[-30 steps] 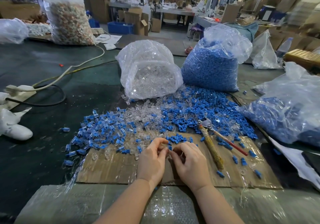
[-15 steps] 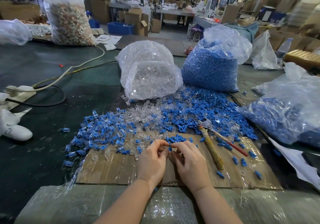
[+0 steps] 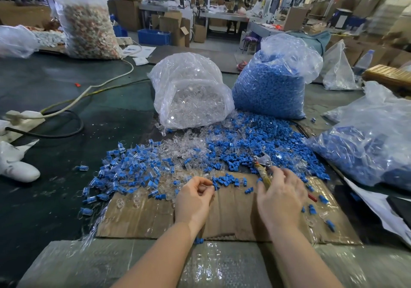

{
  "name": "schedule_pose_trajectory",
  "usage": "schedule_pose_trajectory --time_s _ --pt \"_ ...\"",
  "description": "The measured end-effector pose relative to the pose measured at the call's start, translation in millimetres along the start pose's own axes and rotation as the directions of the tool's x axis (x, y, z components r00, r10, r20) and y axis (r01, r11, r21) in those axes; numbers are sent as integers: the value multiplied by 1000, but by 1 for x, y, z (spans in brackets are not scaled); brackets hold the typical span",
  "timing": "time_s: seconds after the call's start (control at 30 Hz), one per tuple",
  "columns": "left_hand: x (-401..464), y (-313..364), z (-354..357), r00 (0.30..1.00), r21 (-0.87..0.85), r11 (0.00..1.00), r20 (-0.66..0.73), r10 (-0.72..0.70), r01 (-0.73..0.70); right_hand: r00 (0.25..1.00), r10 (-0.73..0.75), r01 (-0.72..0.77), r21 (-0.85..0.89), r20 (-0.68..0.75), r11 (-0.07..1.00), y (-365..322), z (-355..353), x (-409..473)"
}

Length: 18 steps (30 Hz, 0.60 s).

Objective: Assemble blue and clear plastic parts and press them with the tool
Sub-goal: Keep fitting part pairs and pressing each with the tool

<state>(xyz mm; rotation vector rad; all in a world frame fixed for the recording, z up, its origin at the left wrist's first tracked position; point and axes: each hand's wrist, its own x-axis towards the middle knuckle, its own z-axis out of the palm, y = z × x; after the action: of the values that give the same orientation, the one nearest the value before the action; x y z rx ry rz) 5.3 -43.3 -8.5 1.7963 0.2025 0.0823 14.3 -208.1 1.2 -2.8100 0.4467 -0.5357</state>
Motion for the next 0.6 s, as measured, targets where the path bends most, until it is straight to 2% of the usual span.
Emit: schedule_pose_trajectory --time_s 0.07,0.17,0.4,0.47,0.53,0.6 --pt "1 3 1 1000 -12 1000 1 -23 23 977 146 -121 -167 153 979 10 -3 11" --pt "2 8 2 999 -27 998 11 -51 52 940 194 -113 -281 282 953 19 -1 18" --pt "5 21 -3 991 -176 976 51 -121 129 977 69 24 -419 204 908 15 -1 19" --pt "7 26 -5 989 -216 966 61 -133 143 982 31 50 -410 188 911 8 -10 21" --pt "13 32 -8 988 -267 951 63 -142 154 979 -40 105 -330 198 938 1 -18 25" --pt "20 38 -11 982 -336 923 63 -177 188 947 -130 144 -27 293 989 -8 -28 29"
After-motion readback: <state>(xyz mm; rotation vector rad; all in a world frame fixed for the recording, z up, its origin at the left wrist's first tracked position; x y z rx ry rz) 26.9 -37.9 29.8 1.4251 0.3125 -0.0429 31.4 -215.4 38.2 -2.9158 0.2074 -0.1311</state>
